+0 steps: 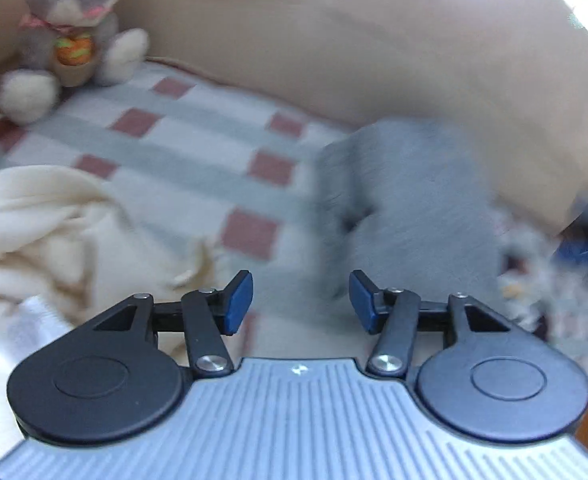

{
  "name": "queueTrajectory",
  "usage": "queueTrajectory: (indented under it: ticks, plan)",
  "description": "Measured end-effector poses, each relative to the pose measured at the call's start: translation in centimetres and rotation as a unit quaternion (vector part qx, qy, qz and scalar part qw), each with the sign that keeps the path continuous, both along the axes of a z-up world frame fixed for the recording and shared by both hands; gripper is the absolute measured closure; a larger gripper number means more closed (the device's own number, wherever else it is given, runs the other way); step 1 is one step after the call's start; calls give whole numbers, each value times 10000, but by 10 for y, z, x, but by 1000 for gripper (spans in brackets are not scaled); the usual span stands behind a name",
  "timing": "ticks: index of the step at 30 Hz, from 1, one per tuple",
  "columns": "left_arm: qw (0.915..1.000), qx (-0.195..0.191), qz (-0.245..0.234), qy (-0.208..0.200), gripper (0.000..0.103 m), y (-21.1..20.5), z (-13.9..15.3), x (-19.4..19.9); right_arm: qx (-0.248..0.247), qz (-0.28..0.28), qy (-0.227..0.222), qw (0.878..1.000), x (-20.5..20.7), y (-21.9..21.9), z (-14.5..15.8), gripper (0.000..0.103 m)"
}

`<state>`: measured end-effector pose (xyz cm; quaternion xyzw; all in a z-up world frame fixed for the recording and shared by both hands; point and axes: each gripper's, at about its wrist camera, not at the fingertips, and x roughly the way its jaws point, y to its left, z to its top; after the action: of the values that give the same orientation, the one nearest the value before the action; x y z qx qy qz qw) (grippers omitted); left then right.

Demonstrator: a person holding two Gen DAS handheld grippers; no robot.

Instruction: Fold clothes

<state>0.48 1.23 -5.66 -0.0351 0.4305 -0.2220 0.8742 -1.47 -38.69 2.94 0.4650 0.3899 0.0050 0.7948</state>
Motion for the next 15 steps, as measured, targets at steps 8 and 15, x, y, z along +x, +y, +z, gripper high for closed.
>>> queueTrajectory:
  ticks: [8, 15]
  plan:
    - [9952, -901, -281, 262, 46, -6, -25, 2, -423, 210, 208, 9987, 45, -19, 8, 38]
    - [9861, -1540, -394, 473, 42, -29, -49, 15, -1680, 474, 275, 9843, 82, -62, -2, 38]
